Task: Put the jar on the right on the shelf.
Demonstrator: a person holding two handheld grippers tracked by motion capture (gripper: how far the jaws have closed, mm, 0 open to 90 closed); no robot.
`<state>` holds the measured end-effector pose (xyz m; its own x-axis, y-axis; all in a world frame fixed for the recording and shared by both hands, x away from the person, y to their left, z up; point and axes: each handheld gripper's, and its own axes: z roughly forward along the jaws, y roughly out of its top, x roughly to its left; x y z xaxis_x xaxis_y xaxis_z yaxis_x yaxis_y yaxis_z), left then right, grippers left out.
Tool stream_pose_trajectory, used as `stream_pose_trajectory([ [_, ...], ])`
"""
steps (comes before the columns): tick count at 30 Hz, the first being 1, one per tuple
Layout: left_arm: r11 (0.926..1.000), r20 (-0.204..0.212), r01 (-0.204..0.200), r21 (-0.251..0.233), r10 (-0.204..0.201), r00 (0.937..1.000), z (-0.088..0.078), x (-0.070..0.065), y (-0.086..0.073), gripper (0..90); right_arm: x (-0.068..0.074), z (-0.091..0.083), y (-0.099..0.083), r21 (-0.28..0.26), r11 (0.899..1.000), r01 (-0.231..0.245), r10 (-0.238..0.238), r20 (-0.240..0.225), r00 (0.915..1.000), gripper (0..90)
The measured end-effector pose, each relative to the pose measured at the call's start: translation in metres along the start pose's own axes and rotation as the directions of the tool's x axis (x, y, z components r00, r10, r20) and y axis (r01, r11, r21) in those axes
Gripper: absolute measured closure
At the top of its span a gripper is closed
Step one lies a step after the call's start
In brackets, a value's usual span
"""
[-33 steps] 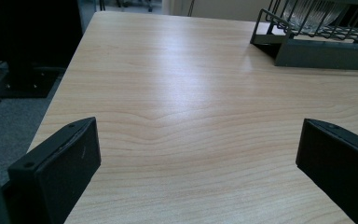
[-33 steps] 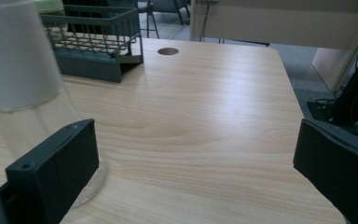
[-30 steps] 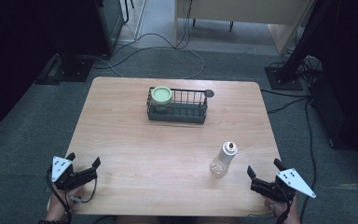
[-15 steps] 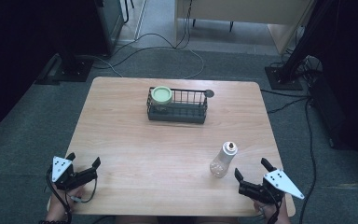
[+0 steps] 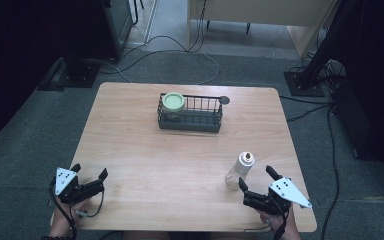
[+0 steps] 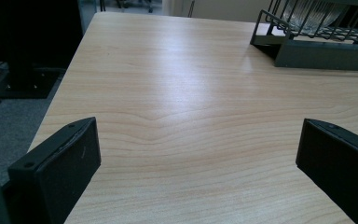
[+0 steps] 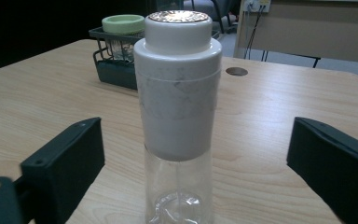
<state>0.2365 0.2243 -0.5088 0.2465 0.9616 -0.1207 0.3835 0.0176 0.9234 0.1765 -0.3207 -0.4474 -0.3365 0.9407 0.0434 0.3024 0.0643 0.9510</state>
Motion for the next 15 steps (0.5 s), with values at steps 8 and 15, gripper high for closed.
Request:
stream_pose_trajectory([
  [8, 1.0000, 0.009, 0.000, 0.002, 0.000, 1.0000, 0.000, 0.000, 0.000, 0.0, 0.006, 0.013, 0.004, 0.007, 1.000, 0.003, -0.003, -0.013, 0.9999, 12.5],
  [15, 1.0000, 0.012, 0.001, 0.003, -0.001, 0.9999, 0.000, 0.001, 0.000, 0.0, 0.005, 0.023, 0.003, 0.032, 0.999, -0.022, 0.022, 0.005, 0.9997, 22.5],
])
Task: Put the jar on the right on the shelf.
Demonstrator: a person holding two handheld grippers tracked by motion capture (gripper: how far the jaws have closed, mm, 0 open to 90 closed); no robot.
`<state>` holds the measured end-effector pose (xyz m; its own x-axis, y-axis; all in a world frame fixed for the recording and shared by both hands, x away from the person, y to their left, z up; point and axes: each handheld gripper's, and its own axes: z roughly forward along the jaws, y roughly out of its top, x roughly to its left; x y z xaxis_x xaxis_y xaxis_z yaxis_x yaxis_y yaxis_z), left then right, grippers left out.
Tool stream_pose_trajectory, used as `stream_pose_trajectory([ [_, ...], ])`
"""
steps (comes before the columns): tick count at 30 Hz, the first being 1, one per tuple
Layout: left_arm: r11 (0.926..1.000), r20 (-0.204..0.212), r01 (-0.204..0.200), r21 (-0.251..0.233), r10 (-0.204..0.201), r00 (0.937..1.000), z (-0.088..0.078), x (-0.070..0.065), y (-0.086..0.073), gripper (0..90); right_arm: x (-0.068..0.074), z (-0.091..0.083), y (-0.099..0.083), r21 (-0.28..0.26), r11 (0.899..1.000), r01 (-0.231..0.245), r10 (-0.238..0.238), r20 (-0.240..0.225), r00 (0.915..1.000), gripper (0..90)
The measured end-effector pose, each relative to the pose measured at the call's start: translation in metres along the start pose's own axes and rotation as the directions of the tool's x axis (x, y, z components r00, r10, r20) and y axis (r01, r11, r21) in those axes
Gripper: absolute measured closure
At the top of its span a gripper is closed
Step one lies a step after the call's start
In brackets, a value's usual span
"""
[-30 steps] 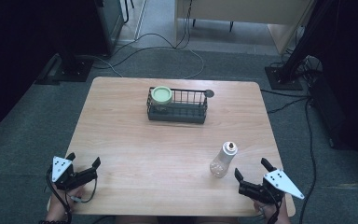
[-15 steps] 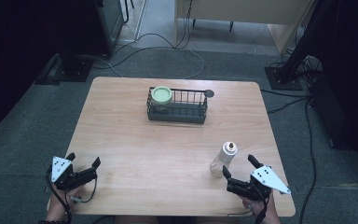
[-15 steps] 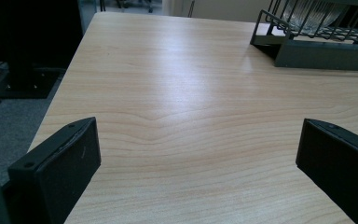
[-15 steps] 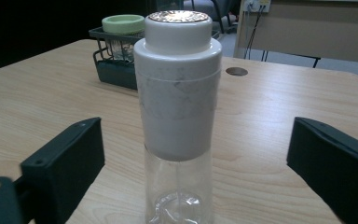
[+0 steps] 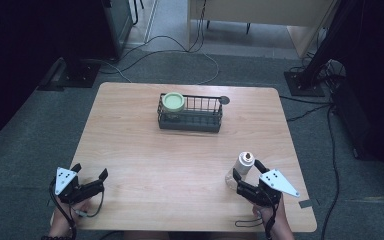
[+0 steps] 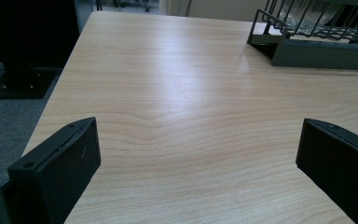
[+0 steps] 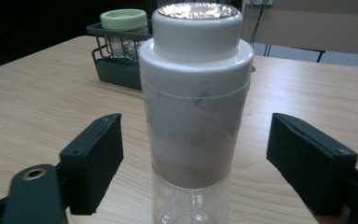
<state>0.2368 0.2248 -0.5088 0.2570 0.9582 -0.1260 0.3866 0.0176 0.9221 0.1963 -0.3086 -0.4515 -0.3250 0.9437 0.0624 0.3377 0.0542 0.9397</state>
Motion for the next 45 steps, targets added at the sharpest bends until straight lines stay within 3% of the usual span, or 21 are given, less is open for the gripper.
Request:
stream_pose_trajectory([
  [7, 1.0000, 0.005, 0.001, 0.000, -0.001, 1.0000, 0.000, 0.000, 0.000, 0.0, 0.001, 0.009, -0.001, 0.021, 1.000, -0.023, 0.023, 0.002, 0.9997, 28.2],
  [8, 1.0000, 0.005, 0.002, 0.000, -0.002, 1.0000, 0.000, 0.000, 0.000, 0.0, 0.001, 0.009, -0.001, 0.021, 1.000, -0.023, 0.023, 0.002, 0.9997, 34.0],
  [15, 0.9997, -0.012, 0.021, -0.010, -0.021, 0.9997, 0.000, 0.001, 0.000, 0.0, 0.001, 0.012, -0.002, 0.019, 0.999, -0.030, 0.030, 0.002, 0.9996, 44.3],
  [20, 0.9997, -0.007, 0.022, -0.012, -0.022, 0.9997, 0.000, 0.002, 0.000, 0.0, 0.003, 0.015, 0.002, 0.033, 0.999, -0.013, 0.013, 0.012, 0.9998, 45.2],
  [29, 0.9997, -0.003, 0.022, -0.011, -0.022, 0.9997, 0.000, 0.002, 0.000, 0.0, 0.004, 0.021, 0.008, 0.042, 0.999, -0.022, 0.022, 0.007, 0.9997, 45.5],
  [39, 0.9997, -0.003, 0.021, -0.009, -0.021, 0.9998, 0.000, 0.002, 0.000, 0.0, 0.010, 0.036, 0.032, 0.024, 1.000, -0.013, 0.014, -0.014, 0.9998, 45.5],
  [45, 0.9998, -0.001, 0.020, -0.008, -0.020, 0.9998, 0.000, 0.002, 0.000, 0.0, 0.010, 0.047, 0.037, 0.035, 0.999, -0.014, 0.015, -0.012, 0.9998, 45.5],
])
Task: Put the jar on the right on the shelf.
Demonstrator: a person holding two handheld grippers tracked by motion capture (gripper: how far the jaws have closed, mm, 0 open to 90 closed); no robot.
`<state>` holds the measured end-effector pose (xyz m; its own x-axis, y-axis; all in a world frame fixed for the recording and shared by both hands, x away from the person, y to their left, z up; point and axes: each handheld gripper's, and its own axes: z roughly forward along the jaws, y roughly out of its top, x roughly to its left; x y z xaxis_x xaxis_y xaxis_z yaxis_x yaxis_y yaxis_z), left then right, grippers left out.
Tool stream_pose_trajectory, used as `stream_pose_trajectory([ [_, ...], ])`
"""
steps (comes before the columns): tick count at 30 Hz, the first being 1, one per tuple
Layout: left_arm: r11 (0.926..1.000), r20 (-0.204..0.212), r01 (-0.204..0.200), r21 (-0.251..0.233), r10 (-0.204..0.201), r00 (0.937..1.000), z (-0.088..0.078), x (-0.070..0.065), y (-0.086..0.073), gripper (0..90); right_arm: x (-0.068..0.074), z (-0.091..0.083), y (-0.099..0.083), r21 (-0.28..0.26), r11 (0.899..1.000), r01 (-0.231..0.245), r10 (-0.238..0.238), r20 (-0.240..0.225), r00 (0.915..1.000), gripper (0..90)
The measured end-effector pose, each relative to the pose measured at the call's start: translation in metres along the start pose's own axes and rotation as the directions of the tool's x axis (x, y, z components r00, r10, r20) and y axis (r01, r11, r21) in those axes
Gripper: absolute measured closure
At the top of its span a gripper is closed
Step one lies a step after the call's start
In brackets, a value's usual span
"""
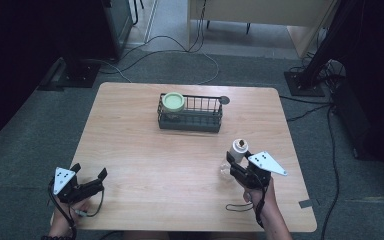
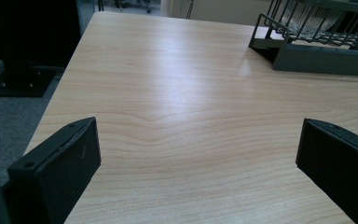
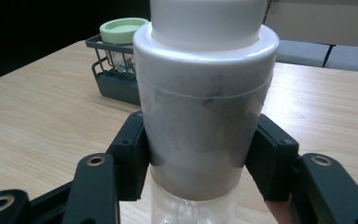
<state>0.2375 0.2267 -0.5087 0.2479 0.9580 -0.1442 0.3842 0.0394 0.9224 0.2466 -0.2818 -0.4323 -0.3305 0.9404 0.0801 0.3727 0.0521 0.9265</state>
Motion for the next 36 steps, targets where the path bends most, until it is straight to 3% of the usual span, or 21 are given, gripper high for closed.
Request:
stream_pose_trajectory([
  [36, 1.0000, 0.003, 0.000, 0.001, 0.000, 1.0000, 0.000, 0.001, 0.000, 0.0, 0.000, 0.047, 0.030, 0.003, 1.000, 0.002, -0.002, 0.015, 0.9999, 45.6],
])
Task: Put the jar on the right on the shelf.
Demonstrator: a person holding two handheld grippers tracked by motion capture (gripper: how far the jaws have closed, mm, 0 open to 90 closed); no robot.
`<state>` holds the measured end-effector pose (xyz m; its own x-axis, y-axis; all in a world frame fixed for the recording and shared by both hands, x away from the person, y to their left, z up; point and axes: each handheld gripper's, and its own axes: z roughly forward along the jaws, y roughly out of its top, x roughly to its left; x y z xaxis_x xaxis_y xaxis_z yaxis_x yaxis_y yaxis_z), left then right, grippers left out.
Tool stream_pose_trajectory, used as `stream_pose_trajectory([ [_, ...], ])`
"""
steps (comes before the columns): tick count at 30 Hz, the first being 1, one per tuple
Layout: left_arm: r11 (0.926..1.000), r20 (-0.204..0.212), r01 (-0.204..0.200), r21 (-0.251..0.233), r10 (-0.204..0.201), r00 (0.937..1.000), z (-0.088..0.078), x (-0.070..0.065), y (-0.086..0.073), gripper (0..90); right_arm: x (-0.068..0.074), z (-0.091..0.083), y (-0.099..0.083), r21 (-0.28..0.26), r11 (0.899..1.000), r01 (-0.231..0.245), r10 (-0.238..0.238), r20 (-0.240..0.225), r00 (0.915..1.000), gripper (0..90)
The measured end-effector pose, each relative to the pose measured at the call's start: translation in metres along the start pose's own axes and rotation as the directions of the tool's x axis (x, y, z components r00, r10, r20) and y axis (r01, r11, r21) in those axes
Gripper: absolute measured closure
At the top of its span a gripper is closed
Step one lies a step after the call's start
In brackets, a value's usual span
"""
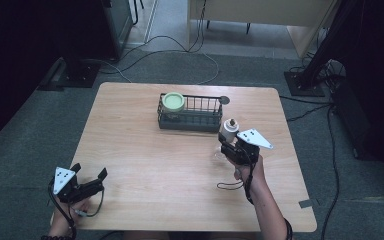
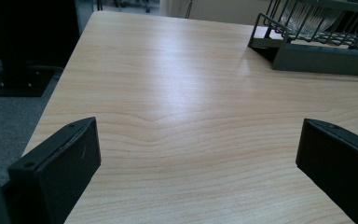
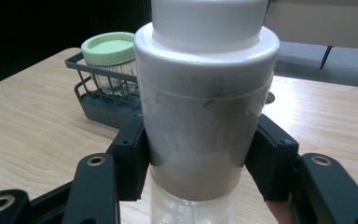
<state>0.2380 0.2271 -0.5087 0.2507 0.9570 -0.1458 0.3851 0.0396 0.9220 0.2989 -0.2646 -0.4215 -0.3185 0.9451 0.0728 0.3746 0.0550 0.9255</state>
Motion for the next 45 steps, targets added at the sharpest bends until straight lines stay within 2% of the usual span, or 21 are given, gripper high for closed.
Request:
stream_pose_trajectory([
  [25, 1.0000, -0.009, -0.002, 0.001, 0.002, 1.0000, 0.000, -0.001, 0.000, 0.0, 0.005, 0.026, 0.022, -0.006, 1.000, 0.005, -0.005, 0.003, 1.0000, 45.6],
  [29, 1.0000, -0.008, 0.000, 0.000, 0.000, 1.0000, 0.000, -0.001, 0.000, 0.0, 0.005, 0.033, 0.034, -0.016, 1.000, 0.011, -0.011, 0.010, 0.9999, 45.6],
  [33, 1.0000, -0.007, -0.003, 0.001, 0.003, 1.0000, 0.000, -0.001, 0.000, 0.0, 0.005, 0.034, 0.037, -0.019, 1.000, 0.012, -0.011, 0.014, 0.9998, 45.6],
  [45, 1.0000, -0.005, -0.003, 0.001, 0.003, 1.0000, 0.000, -0.001, 0.000, 0.0, 0.006, 0.043, 0.061, -0.031, 0.999, 0.031, -0.030, 0.017, 0.9994, 45.7],
])
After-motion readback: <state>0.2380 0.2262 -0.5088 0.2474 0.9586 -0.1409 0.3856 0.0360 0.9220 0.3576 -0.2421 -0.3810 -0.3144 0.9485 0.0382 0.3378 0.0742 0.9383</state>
